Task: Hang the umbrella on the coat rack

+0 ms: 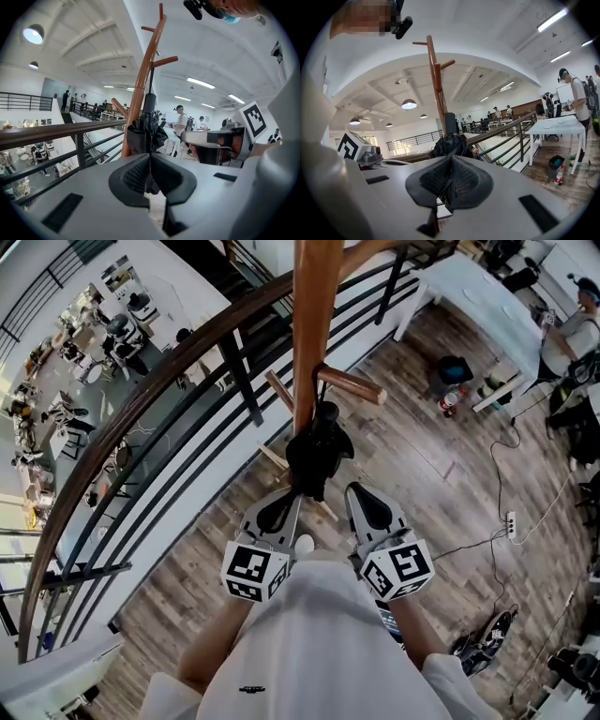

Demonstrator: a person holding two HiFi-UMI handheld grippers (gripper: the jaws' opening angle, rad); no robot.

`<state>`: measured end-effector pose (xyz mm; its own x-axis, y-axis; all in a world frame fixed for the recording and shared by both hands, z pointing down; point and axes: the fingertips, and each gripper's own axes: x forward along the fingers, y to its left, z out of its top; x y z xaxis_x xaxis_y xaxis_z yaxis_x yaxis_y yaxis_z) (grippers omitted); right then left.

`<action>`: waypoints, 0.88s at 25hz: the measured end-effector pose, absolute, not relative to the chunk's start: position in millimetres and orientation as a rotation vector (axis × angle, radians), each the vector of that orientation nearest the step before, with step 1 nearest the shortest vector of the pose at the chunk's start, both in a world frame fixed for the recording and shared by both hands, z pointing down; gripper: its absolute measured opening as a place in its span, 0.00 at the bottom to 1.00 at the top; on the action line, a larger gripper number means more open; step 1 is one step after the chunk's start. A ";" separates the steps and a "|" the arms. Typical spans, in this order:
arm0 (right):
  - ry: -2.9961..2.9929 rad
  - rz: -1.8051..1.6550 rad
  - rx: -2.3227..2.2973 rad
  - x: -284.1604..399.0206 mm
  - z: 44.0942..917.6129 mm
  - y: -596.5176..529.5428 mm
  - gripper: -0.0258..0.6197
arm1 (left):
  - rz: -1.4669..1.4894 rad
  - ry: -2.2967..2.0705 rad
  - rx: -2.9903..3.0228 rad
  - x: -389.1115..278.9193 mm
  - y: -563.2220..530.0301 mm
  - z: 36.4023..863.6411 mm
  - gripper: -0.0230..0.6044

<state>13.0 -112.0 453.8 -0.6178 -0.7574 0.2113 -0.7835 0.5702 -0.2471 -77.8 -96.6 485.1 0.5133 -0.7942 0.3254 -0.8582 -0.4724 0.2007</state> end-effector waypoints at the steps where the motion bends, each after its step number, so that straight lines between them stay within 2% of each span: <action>1: -2.708 0.495 1.337 12.7 456.6 -109.6 0.10 | 0.269 -1.370 2.423 -78.2 -94.3 486.3 0.08; 8: -2.722 0.444 1.319 3.5 463.3 -97.6 0.09 | 0.249 -1.359 2.424 -78.0 -84.8 484.1 0.08; 14: -2.744 0.610 1.324 -3.8 470.1 -86.8 0.09 | 0.249 -1.327 2.455 -67.1 -83.9 477.7 0.08; 22: -2.728 0.638 1.123 -32.4 492.2 -72.0 0.09 | 0.249 -1.313 2.475 -56.8 -88.3 478.6 0.08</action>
<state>-32.4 -72.0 492.2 -0.7165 -0.6441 0.2681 -0.6961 0.6349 -0.3350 -56.8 -88.3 478.6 0.5606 -0.7708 0.3026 -0.8281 -0.5224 0.2035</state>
